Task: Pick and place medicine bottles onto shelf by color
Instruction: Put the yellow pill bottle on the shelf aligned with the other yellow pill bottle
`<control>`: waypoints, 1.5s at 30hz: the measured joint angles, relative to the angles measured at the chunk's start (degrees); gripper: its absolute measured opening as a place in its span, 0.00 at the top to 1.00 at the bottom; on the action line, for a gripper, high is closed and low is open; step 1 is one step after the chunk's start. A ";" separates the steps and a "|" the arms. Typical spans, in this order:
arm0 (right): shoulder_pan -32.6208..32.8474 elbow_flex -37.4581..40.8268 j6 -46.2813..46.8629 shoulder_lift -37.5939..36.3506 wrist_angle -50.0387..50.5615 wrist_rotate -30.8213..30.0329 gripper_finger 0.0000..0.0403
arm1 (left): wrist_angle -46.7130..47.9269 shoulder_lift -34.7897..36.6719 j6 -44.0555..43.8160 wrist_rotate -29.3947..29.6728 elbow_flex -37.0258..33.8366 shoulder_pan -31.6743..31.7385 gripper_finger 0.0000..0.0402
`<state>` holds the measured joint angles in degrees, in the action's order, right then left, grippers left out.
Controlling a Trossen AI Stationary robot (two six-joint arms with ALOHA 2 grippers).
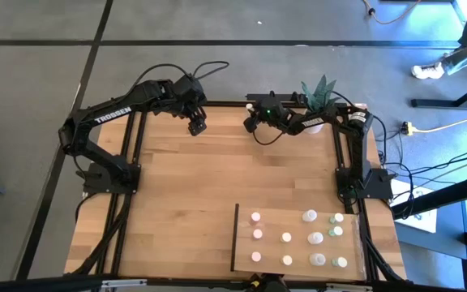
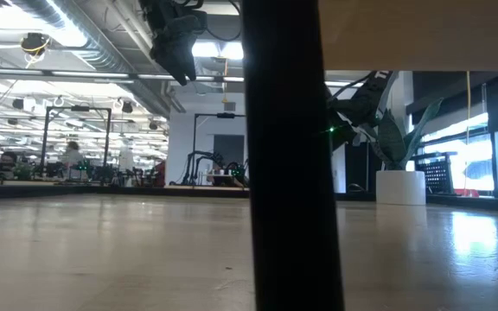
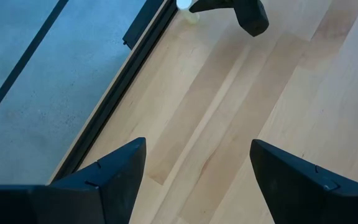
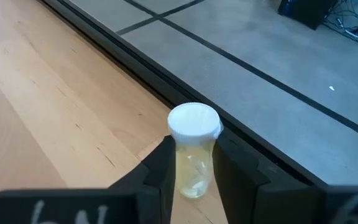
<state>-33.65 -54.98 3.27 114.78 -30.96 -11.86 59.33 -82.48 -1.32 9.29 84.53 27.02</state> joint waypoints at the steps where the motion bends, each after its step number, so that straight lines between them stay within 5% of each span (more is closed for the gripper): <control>1: 0.00 0.00 0.56 0.00 0.00 0.04 0.76 | 0.00 0.00 0.00 0.00 0.00 0.00 0.30; 11: 1.19 0.00 0.80 0.00 -0.31 6.82 0.77 | 0.52 0.00 0.01 0.01 0.00 0.00 0.30; 28: 10.67 0.04 4.86 -0.20 -5.36 27.27 0.77 | 0.66 0.00 0.00 -0.01 0.00 -0.02 0.30; 38: 17.26 0.04 -3.54 -0.20 -3.05 29.11 0.77 | 0.66 0.00 0.00 0.00 0.00 0.00 0.30; 45: 17.44 0.04 -1.02 0.57 -4.40 28.02 0.77 | 0.66 0.00 0.03 0.00 0.00 -0.01 0.30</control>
<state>-16.21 -54.94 2.25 115.35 -35.36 16.16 59.99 -82.48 -1.29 9.29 84.53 27.01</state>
